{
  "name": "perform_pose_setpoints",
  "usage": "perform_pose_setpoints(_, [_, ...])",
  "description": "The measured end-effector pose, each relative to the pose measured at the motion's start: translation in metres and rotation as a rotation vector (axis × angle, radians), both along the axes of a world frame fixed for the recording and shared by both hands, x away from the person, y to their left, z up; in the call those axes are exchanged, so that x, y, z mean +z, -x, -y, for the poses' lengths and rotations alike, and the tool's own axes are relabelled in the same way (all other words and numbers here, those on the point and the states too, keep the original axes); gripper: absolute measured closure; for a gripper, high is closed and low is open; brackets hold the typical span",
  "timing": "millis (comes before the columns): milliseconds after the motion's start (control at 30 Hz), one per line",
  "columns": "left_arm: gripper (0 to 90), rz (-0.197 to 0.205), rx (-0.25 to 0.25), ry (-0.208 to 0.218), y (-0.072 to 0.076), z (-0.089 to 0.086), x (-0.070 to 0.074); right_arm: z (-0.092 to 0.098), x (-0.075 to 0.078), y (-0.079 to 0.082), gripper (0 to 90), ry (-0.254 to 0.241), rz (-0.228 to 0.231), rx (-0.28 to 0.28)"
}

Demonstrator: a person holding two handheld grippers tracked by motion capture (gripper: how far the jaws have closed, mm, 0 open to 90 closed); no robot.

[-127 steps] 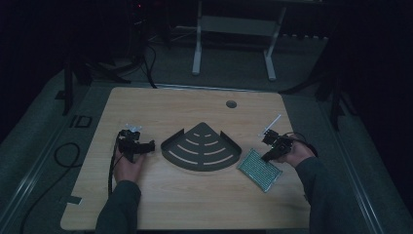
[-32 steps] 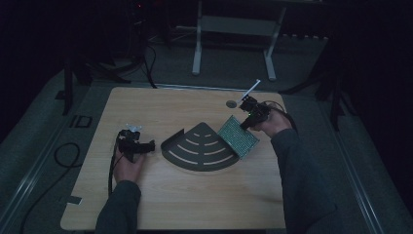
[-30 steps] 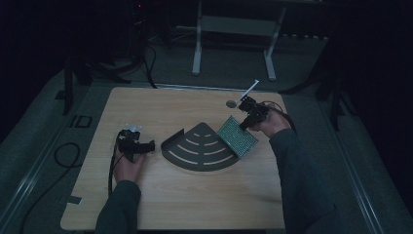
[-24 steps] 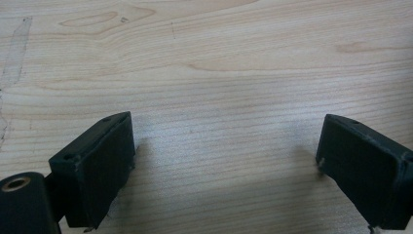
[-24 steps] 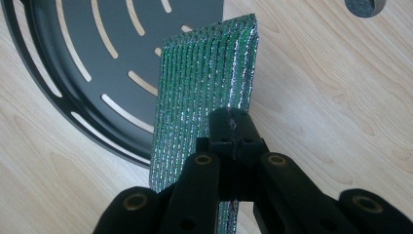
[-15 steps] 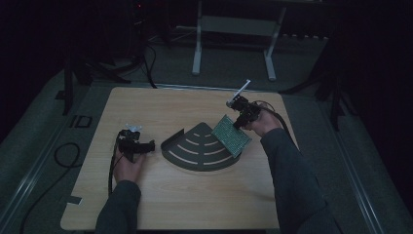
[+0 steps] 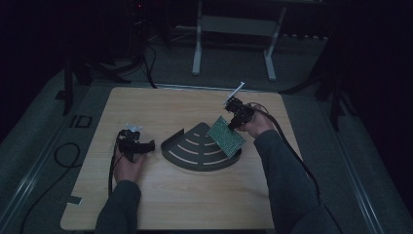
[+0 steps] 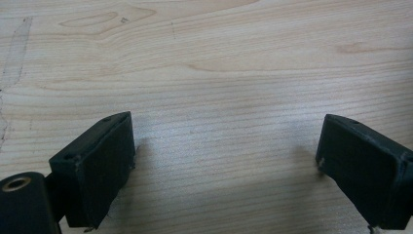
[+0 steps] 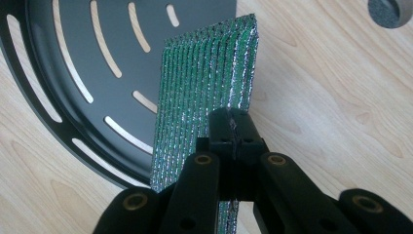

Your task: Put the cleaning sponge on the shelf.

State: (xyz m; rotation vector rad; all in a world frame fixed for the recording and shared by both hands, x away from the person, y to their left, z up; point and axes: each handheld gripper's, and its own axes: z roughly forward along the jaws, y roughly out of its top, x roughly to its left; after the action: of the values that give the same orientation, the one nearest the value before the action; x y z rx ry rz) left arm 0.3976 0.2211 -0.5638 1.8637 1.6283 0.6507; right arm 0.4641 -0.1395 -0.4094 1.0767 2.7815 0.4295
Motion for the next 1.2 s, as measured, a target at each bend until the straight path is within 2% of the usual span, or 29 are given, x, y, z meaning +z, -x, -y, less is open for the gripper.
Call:
perform_pose_setpoints(600, [7.4,0.0,0.0,0.0,0.0,0.0,0.0,-0.014,-0.015,0.001,89.8,0.005,-0.019,0.014])
perform_pose_setpoints(1200, [7.5,0.0,0.0,0.0,0.0,0.0,0.0,-0.015,-0.027,0.0,89.7,0.009,-0.028,0.016])
